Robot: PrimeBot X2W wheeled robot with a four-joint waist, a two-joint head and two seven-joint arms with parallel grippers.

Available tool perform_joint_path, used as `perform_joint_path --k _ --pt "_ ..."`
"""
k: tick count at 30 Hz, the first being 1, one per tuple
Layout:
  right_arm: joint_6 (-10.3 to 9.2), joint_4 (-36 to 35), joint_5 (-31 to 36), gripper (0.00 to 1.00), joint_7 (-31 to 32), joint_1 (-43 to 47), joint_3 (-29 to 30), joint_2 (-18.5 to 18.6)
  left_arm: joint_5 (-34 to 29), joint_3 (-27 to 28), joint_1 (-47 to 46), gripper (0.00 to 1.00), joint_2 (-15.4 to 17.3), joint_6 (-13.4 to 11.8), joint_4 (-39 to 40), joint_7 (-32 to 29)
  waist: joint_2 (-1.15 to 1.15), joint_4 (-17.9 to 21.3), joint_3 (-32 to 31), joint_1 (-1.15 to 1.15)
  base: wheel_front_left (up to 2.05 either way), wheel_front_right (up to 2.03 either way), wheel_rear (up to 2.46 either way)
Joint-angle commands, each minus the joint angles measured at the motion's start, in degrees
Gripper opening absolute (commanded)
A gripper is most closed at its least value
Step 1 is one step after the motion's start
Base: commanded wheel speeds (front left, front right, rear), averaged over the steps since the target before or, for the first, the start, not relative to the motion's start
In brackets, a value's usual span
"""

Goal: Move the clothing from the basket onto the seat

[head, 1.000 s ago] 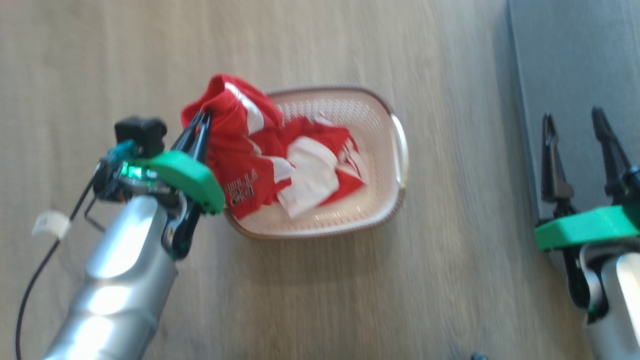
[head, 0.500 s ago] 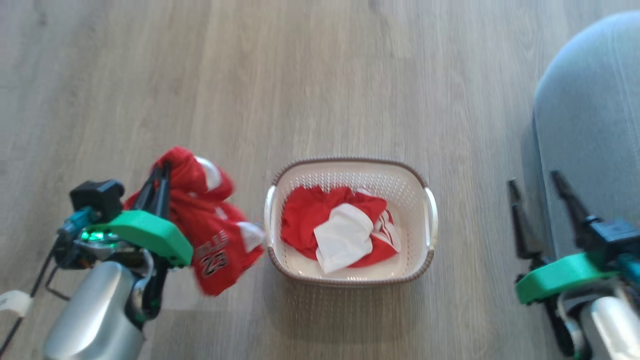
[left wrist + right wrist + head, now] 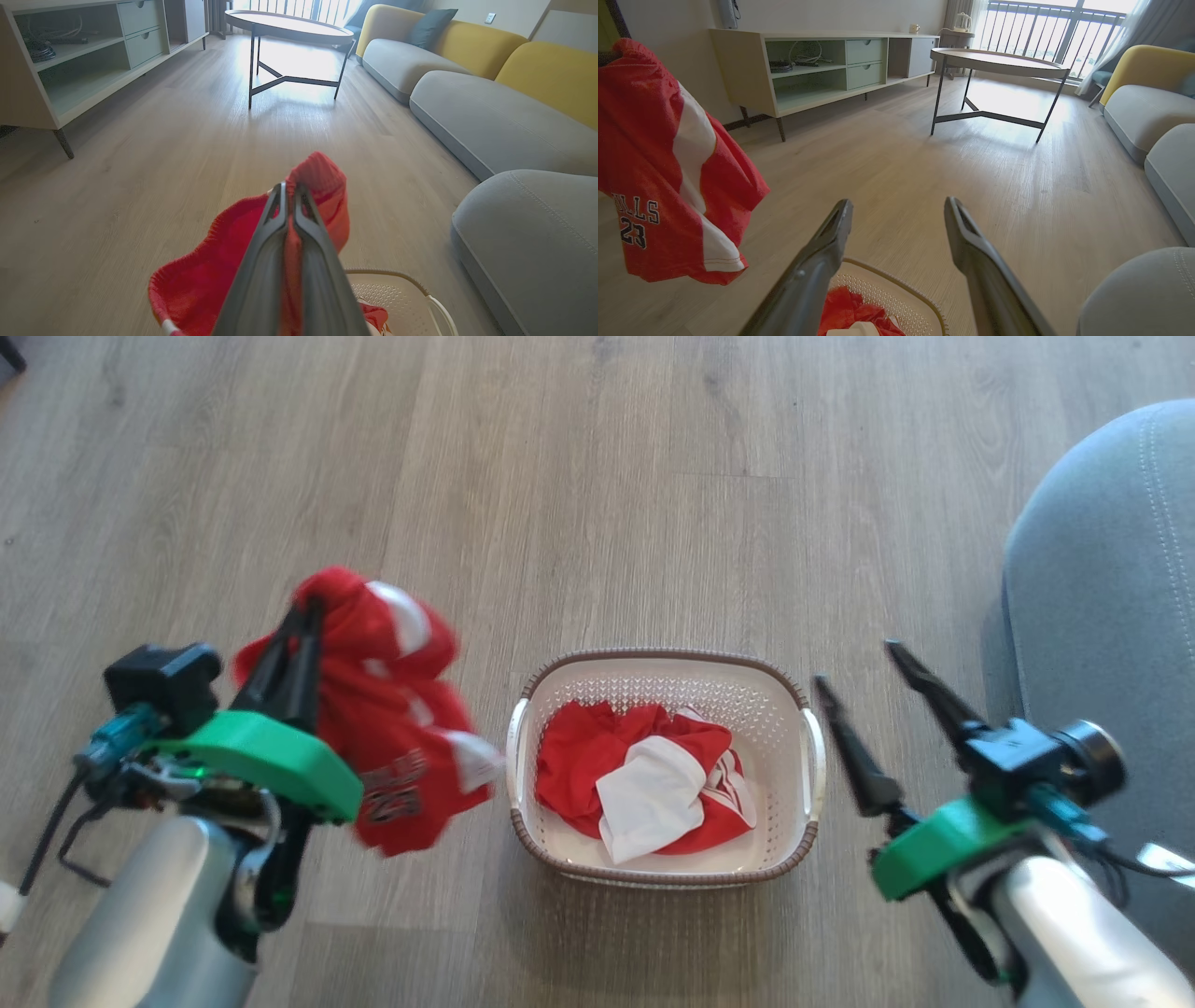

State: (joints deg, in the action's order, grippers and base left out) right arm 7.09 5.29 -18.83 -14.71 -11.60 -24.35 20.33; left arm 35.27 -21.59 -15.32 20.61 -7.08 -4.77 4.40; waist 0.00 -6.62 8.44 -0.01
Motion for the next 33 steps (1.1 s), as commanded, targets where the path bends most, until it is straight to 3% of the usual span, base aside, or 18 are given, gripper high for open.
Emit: perform_joint_path --k 1,9,16,28,29,30,33 --pt "0.4 -1.3 -0.5 1.0 -0.3 -2.3 -1.8 1.1 -0.6 2.0 -3.4 0.0 1.9 -0.1 3.1 -0.2 0.0 -0.1 0.0 0.01 0.0 0.0 0.0" --pt "0.4 0.8 -1.9 1.0 -0.3 -10.6 -13.0 0.8 -3.4 -5.2 -9.2 0.0 -1.4 1.7 10.5 -4.1 0.0 -0.9 -0.2 0.01 0.0 0.0 0.0" --pt "0.4 2.6 -3.7 1.0 -0.3 -17.5 -22.8 0.0 -5.3 -12.4 -13.5 0.0 -5.8 4.0 10.5 -6.8 0.0 -0.5 -1.1 0.01 0.0 0.0 0.0" --pt "0.4 3.8 -5.8 1.0 -0.3 -21.5 -27.5 0.7 -5.8 -19.4 -14.7 0.0 -10.1 6.5 11.0 -8.6 0.0 0.7 -2.1 0.01 0.0 0.0 0.0" --pt "0.4 4.0 -6.1 0.57 -0.3 -21.3 -27.6 0.7 -5.8 -19.8 -14.7 0.0 -10.2 6.5 11.1 -8.8 0.0 0.8 -2.1 0.01 0.0 0.0 0.0" --pt "0.4 4.1 -6.4 0.0 -0.3 -21.2 -27.6 0.6 -5.8 -20.0 -14.6 0.0 -10.2 6.5 11.3 -9.0 0.0 0.9 -2.2 0.01 0.0 0.0 0.0" --pt "0.4 3.9 -7.2 0.0 -0.3 -21.0 -27.9 0.5 -5.9 -20.3 -14.4 0.0 -10.1 6.3 11.3 -9.3 0.0 1.4 -2.2 0.01 0.0 0.0 0.0"
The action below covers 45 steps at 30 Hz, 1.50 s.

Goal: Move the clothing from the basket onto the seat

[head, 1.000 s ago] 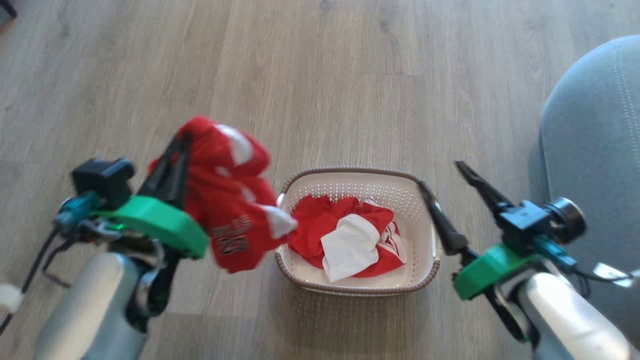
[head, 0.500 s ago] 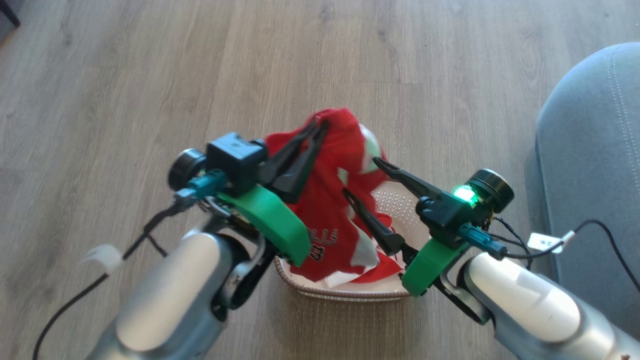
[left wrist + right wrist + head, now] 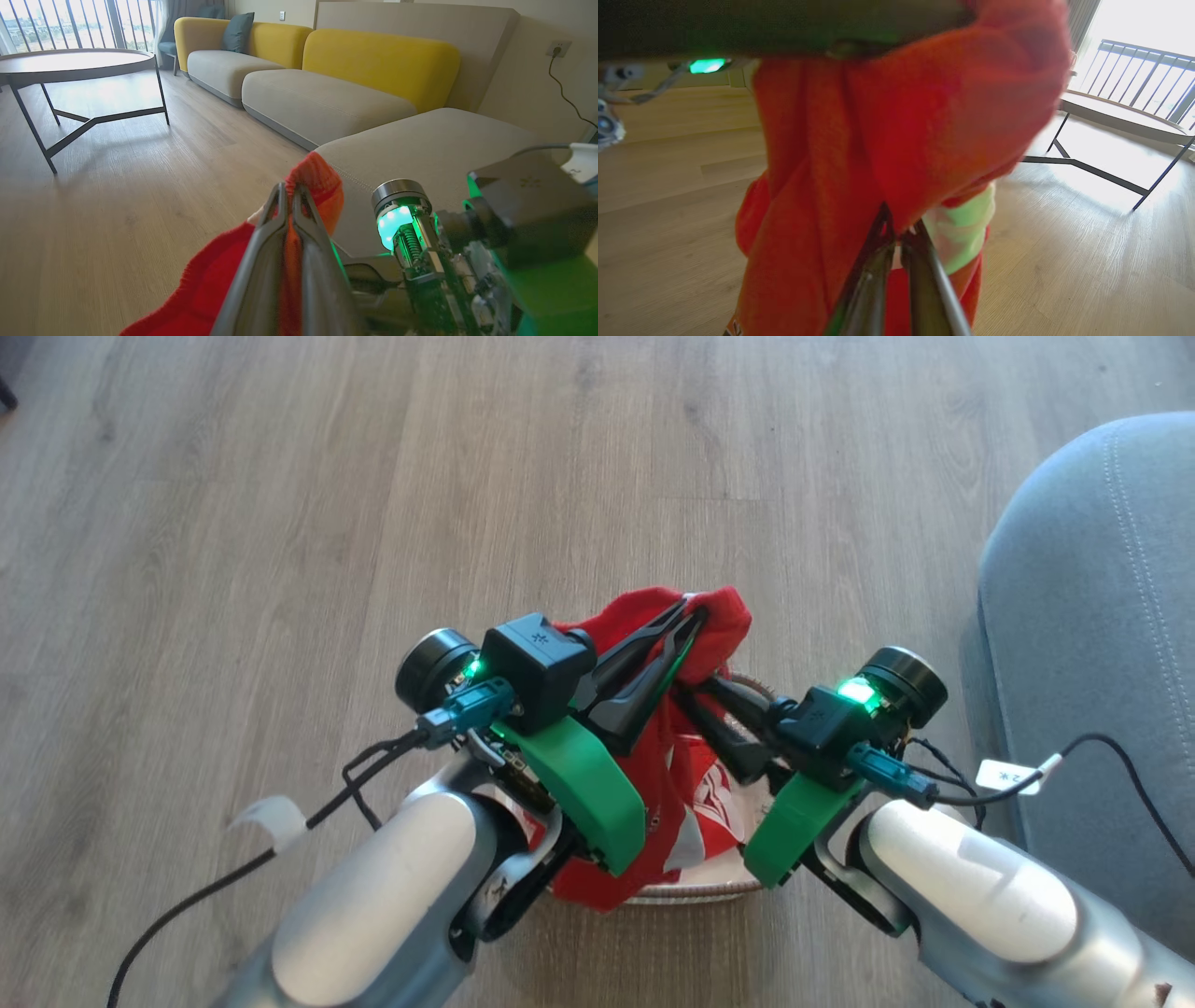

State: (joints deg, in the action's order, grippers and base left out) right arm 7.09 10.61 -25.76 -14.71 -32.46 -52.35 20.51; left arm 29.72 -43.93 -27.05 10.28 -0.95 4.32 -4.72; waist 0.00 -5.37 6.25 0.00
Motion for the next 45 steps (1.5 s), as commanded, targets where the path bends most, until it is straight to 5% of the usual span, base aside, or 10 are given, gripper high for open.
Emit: perform_joint_path --k 1,11,14,15,16,17,26,45 --pt "0.4 -1.5 -0.4 0.0 -0.3 -0.1 0.2 0.4 -0.3 2.1 -2.7 0.0 0.2 0.1 2.1 -0.2 0.0 0.3 0.0 0.0 0.0 0.0 0.0" --pt "0.4 -2.4 -1.1 0.0 -0.3 0.8 1.7 1.2 0.1 2.4 -2.0 0.0 0.8 -0.7 1.3 0.1 0.0 1.7 0.6 0.0 0.0 0.0 0.0" --pt "0.4 -2.8 -1.0 0.0 -0.3 1.4 2.5 1.6 0.2 2.6 -1.5 0.43 1.1 -0.9 0.7 0.7 0.0 2.1 0.7 0.0 0.0 0.0 0.0" --pt "0.4 -2.9 -1.0 0.0 -0.3 1.5 2.8 1.8 0.2 2.6 -1.4 0.6 1.3 -0.9 0.5 0.9 0.0 2.3 0.8 0.0 0.0 0.0 0.0" --pt "0.4 -3.0 -1.0 0.0 -0.3 1.7 3.1 1.9 0.2 2.7 -1.1 0.88 1.4 -0.9 0.4 1.1 0.0 2.5 0.8 0.0 0.0 0.0 0.0" --pt "0.4 -3.2 -1.0 0.0 -0.3 1.8 3.5 2.0 0.2 2.7 -1.0 1.0 1.5 -1.0 0.2 1.3 0.0 2.8 0.9 0.0 0.0 0.0 0.0" --pt "0.4 -5.8 -0.2 0.0 -0.3 5.5 10.6 3.9 -0.3 2.3 0.4 1.0 2.6 -0.6 -1.4 3.6 0.0 7.0 2.1 0.0 0.0 0.0 0.0" --pt "0.4 -13.2 3.1 0.0 -0.3 14.4 26.9 5.3 -1.9 -0.7 1.9 1.0 4.3 1.0 -1.4 6.0 0.0 23.9 5.8 0.0 0.0 0.0 0.0"
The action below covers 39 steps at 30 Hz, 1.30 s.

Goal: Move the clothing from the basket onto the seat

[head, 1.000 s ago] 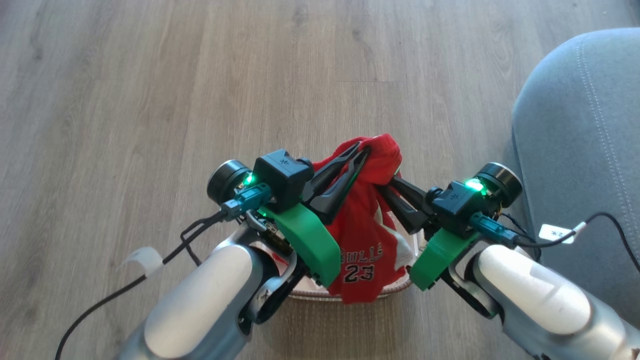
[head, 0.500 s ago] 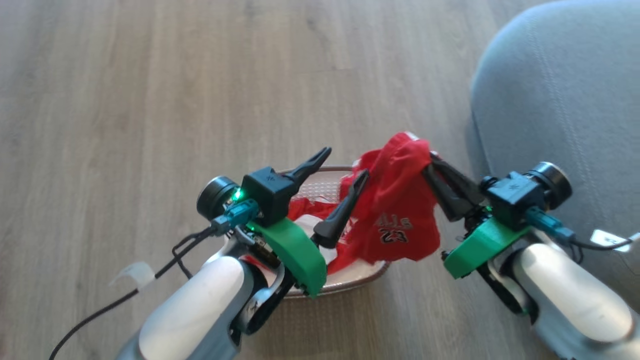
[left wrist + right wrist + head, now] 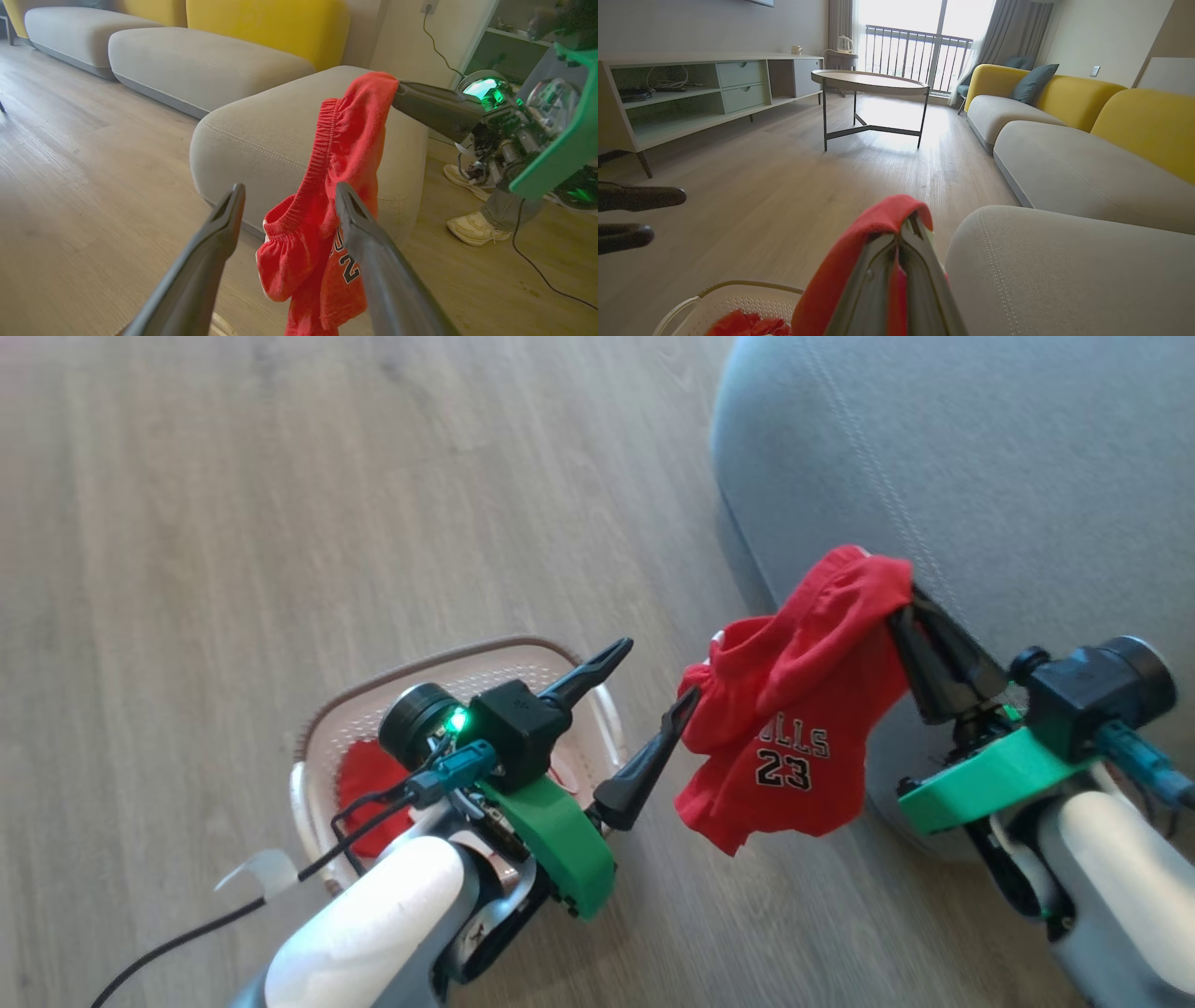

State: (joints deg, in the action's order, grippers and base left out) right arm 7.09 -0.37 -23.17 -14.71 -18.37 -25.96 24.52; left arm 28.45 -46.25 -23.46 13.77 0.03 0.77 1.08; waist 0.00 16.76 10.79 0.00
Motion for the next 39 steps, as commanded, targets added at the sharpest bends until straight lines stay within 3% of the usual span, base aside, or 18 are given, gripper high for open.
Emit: perform_joint_path --k 1,11,18,30,35,39 --pt "0.4 -2.6 0.6 0.0 -0.3 0.8 1.2 1.3 -0.6 1.5 -1.8 1.0 0.8 0.0 2.4 0.1 0.0 2.1 1.5 0.0 0.0 0.0 0.0" --pt "0.4 -4.3 -0.6 0.0 -0.3 0.7 7.6 -0.3 -1.5 0.6 -4.4 1.0 1.0 0.5 5.2 -1.6 0.0 0.8 8.0 0.0 0.0 0.0 0.0" --pt "0.4 1.1 -3.9 0.0 -0.3 -9.4 15.3 -1.3 -2.6 0.7 -7.6 1.0 2.0 0.8 7.4 -3.7 0.0 -2.7 16.8 0.0 0.0 0.0 0.0" --pt "0.4 16.1 -6.4 0.0 8.1 -42.0 34.2 3.3 -4.4 2.3 -14.0 1.0 2.6 1.8 7.8 -3.0 0.0 -10.8 29.6 0.0 0.0 0.0 0.0" --pt "0.4 20.6 -2.2 0.0 13.4 -54.5 44.5 8.4 -4.2 2.8 -15.6 1.0 1.4 1.9 7.5 -1.3 0.0 -15.0 32.1 0.0 0.0 0.0 0.0" --pt "0.4 22.3 3.5 0.0 17.9 -61.1 49.5 12.6 -4.0 2.8 -15.5 1.0 0.8 1.8 7.2 0.0 0.0 -18.0 33.8 0.0 0.0 0.0 0.0"
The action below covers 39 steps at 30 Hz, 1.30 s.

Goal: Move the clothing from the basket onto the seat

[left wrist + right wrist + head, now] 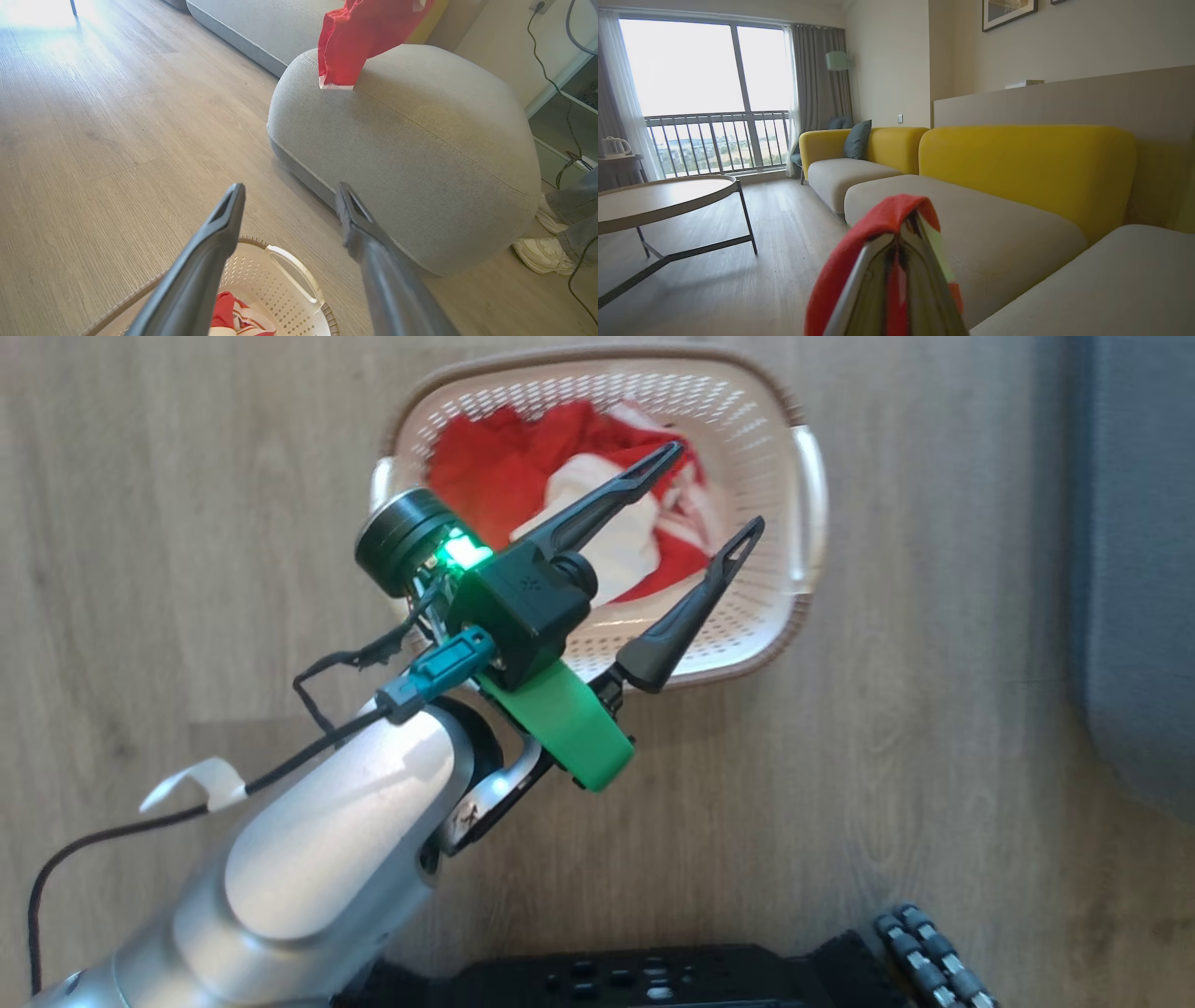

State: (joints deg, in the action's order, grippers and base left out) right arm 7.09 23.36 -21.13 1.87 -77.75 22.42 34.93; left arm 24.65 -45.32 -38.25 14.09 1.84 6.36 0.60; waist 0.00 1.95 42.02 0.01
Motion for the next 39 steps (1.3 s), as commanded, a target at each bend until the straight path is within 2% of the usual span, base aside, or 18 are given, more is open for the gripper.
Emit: perform_joint_path --k 1,6,10,14,17,23,24,25,27,30,33,39 --pt "0.4 -1.3 2.7 0.0 2.1 -3.2 2.1 3.0 -0.2 1.9 -0.5 1.0 0.6 0.0 1.5 0.7 0.0 -3.8 2.9 -0.01 0.0 0.0 0.0" --pt "0.4 -0.4 9.3 0.0 5.9 -8.0 7.6 4.8 0.2 1.9 0.5 1.0 1.1 -0.1 1.4 1.6 0.0 -5.5 4.5 -0.01 0.0 0.0 0.0" --pt "0.4 0.9 12.4 0.0 6.7 -6.8 11.2 5.1 0.6 2.0 0.8 1.0 1.0 -0.4 1.9 2.0 0.0 -6.1 5.4 -0.01 0.0 0.0 0.0" --pt "0.4 3.0 15.6 0.0 6.6 -2.8 17.6 3.6 0.6 2.9 0.7 1.0 1.6 -1.3 2.8 1.5 0.0 -5.5 7.5 -0.01 0.0 0.0 0.0" --pt "0.4 5.0 19.5 0.0 5.5 2.1 22.8 0.8 0.7 3.6 0.8 1.0 2.6 -2.0 3.3 1.0 0.0 -4.3 8.0 -0.01 0.0 0.0 0.0" --pt "0.4 7.2 23.7 0.0 5.5 5.9 26.3 -2.9 0.9 4.2 1.4 1.0 3.6 -2.9 4.0 0.4 0.0 -2.7 7.6 -0.01 0.0 0.0 0.0" --pt "0.4 7.5 24.4 0.09 5.5 6.3 26.8 -3.3 1.0 4.3 1.4 1.0 3.6 -3.1 4.1 0.4 0.0 -2.6 7.4 -0.01 0.0 0.0 0.0" --pt "0.4 7.9 25.1 0.27 5.7 6.8 27.0 -3.6 1.1 4.4 1.5 1.0 3.6 -3.2 4.1 0.4 0.0 -2.4 7.1 -0.01 0.0 0.0 0.0" --pt "0.4 8.6 26.3 1.0 6.3 8.2 26.6 -4.0 1.3 4.7 1.7 1.0 3.7 -3.5 4.2 0.5 0.0 -2.1 6.6 -0.01 0.0 0.0 0.0" --pt "0.4 8.7 27.9 1.0 6.2 10.0 26.5 -4.3 1.6 5.0 1.8 1.0 3.8 -3.8 4.1 0.6 0.0 -1.7 5.5 -0.01 0.0 0.0 0.0" --pt "0.4 8.6 28.6 1.0 6.4 12.6 23.9 -4.7 1.9 5.2 2.0 1.0 3.9 -3.8 3.8 1.0 0.0 -1.0 3.5 -0.01 0.0 0.0 0.0" --pt "0.4 5.5 23.0 1.0 4.8 19.9 16.1 -6.7 3.5 5.8 4.0 1.0 4.1 -4.2 2.0 2.0 0.0 1.2 -3.3 -0.01 0.0 0.0 0.0"
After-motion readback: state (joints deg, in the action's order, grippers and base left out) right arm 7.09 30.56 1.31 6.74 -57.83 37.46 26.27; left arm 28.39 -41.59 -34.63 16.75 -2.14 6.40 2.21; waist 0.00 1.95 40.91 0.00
